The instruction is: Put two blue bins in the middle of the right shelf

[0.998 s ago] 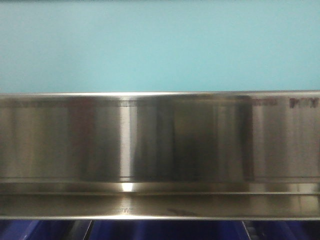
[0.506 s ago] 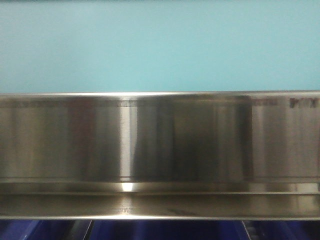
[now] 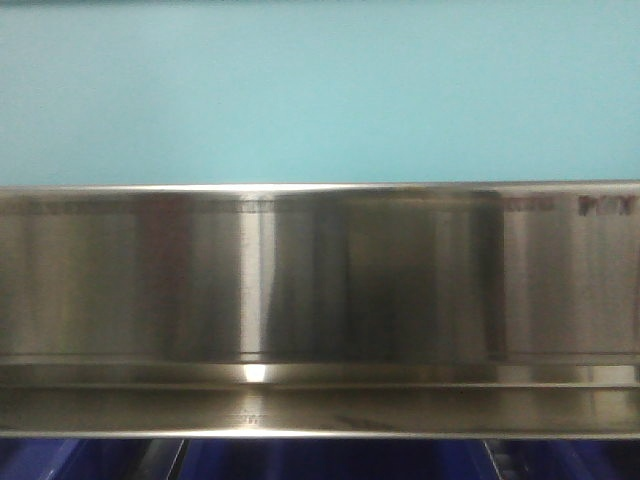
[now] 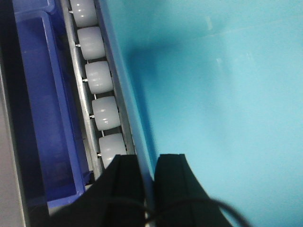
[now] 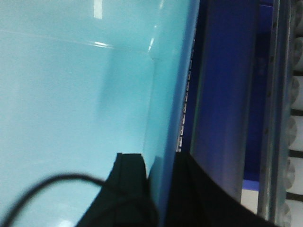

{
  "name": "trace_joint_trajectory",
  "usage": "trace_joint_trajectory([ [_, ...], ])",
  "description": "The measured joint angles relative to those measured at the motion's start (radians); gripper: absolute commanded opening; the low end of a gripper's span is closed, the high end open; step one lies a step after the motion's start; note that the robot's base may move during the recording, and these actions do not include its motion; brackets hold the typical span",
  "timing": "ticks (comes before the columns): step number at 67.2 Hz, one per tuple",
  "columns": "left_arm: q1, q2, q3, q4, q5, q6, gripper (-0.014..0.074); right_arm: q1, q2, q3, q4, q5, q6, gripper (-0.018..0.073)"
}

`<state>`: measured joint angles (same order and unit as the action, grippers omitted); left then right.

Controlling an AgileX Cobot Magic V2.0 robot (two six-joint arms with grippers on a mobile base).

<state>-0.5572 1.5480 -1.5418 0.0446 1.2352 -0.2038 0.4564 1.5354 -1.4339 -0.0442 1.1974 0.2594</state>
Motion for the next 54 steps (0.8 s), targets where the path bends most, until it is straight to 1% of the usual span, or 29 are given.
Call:
trace_joint_trajectory([
  [10,0.000,0.000,0.000,0.000,0.004,0.000,-0.0111,0.000,-0.019,0.000,0.000,-0.008,0.000,-0.0153],
  [17,0.000,-0.008,0.000,-0.007,0.008,0.000,-0.0111,0.000,-0.055,0.000,0.000,-0.038,0.002,-0.0153],
  [31,0.000,-0.085,-0.006,-0.026,-0.009,-0.004,-0.0111,0.000,-0.141,-0.017,-0.014,-0.097,0.000,-0.0153],
  [41,0.002,-0.136,-0.072,-0.020,-0.027,-0.004,-0.0111,0.000,-0.158,-0.098,-0.021,-0.099,0.000,-0.0153],
  [54,0.002,-0.167,-0.212,-0.001,-0.033,-0.006,-0.0111,-0.001,-0.166,-0.228,-0.031,-0.095,0.000,-0.0153],
])
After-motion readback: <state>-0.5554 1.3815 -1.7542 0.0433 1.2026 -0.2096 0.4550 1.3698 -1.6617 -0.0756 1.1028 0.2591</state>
